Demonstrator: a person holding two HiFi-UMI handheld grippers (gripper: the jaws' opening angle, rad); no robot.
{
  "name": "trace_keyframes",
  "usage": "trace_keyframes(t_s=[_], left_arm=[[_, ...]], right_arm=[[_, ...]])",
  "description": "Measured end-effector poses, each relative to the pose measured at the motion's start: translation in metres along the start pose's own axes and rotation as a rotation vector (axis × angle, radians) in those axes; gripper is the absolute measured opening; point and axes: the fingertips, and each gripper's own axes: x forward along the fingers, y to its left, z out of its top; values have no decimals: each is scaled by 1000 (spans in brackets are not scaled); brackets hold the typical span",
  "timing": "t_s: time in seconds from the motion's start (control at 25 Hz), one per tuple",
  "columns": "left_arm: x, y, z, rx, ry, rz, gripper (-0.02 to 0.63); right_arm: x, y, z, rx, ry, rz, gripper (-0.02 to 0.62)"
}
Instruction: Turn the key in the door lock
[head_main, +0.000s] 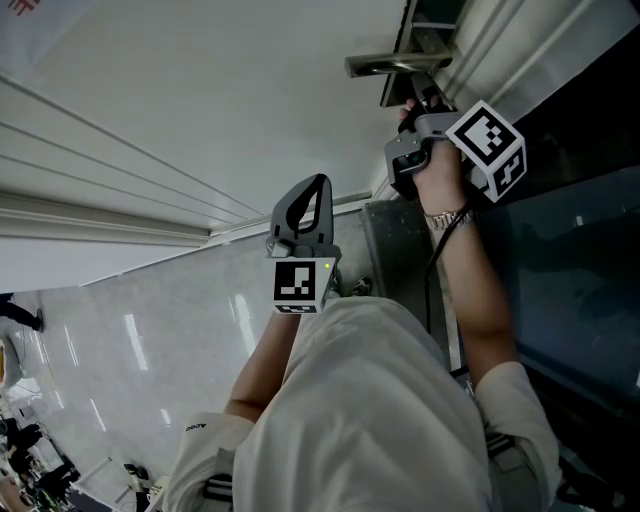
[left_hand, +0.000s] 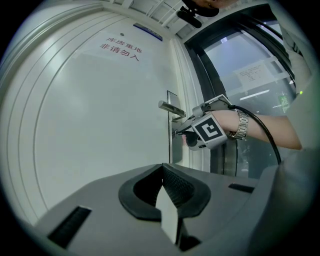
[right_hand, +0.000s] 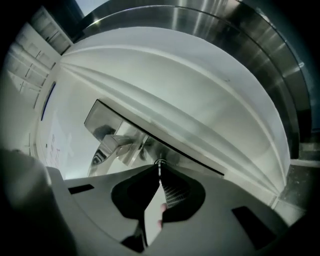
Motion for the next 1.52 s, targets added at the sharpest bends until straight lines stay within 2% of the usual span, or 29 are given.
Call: trace_keyframes(t_s=[0.16, 0.28, 0.44, 0.6, 0.96, 1.04, 1.2, 1.36, 1.52], left_arm=[[0, -1, 0, -2, 1, -1, 9], [0, -1, -1, -1, 3, -1, 9], [-1, -1, -1, 0, 4, -4, 9], [2, -2, -3, 1, 11, -10, 9], [6, -10, -5, 4, 13, -32, 9], [6, -11, -5, 2, 12, -34, 9], [7, -12, -6, 1, 10, -38, 9], [7, -15, -5, 1, 11, -45, 9], [6, -17, -5, 2, 12, -49, 9]], right_arm=[[-1, 0, 0, 53, 0, 15, 11], [-1, 1, 0, 49, 0, 17, 11], [-1, 4, 0, -67, 10, 21, 11], [1, 3, -8, -171, 76, 46, 17], [-6, 2, -19, -367, 146, 95, 124], [-8, 1, -20, -474, 164, 97, 150], [-11, 5, -25, -789, 181, 78, 175], [-15, 8, -24, -1082, 143, 26, 179], [-17, 8, -23, -1288, 114, -13, 183]])
